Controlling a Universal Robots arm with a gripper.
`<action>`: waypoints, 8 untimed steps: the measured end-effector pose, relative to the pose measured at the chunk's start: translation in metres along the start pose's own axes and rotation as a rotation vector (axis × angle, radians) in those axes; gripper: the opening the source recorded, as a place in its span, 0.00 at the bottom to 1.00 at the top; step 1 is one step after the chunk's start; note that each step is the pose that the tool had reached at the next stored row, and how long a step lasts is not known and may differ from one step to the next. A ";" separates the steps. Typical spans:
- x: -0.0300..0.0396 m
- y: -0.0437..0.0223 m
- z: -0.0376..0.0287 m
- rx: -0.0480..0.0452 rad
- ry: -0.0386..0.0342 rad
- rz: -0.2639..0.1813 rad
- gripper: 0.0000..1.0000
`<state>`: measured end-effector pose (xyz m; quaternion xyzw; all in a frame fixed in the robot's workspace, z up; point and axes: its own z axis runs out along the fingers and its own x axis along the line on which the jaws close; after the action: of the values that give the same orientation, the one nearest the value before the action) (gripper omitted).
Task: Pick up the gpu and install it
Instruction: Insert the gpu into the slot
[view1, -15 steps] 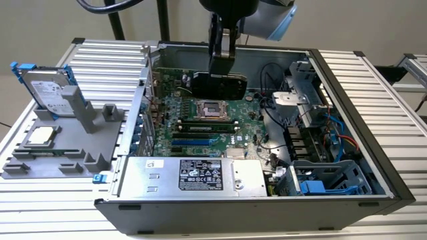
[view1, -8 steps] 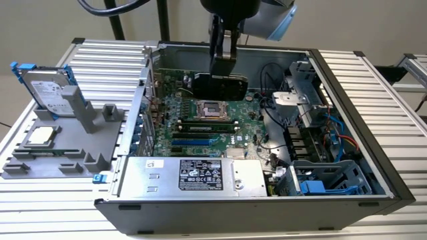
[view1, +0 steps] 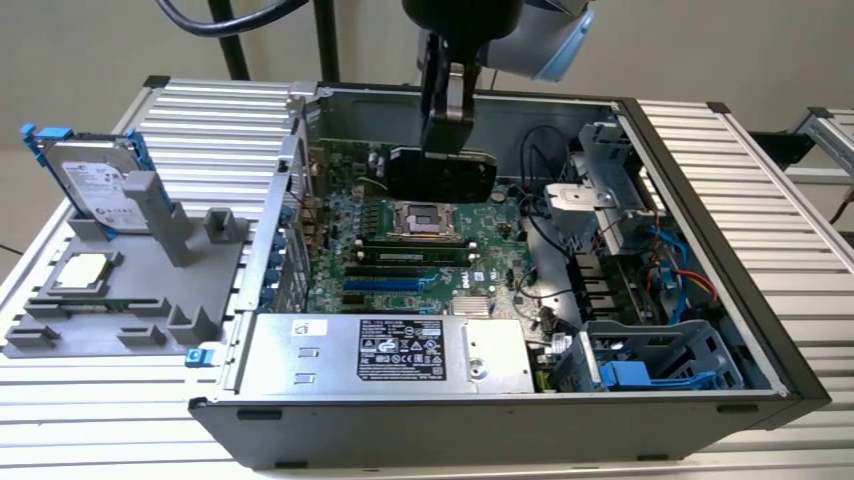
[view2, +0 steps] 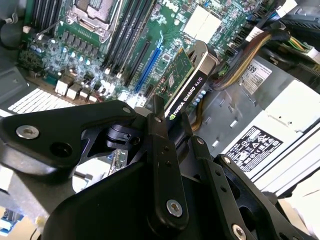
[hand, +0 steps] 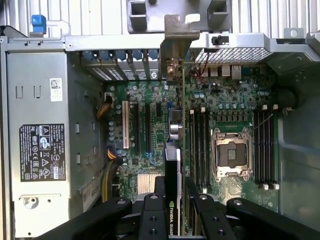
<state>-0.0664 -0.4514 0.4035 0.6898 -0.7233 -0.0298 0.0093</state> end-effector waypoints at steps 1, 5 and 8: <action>0.0000 0.0000 0.0004 0.0000 0.0000 0.000 0.00; 0.0000 -0.0001 0.0008 0.0000 -0.0001 0.000 0.00; 0.0000 -0.0001 0.0017 0.0000 0.0000 0.000 0.00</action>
<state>-0.0664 -0.4513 0.4017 0.6899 -0.7233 -0.0299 0.0093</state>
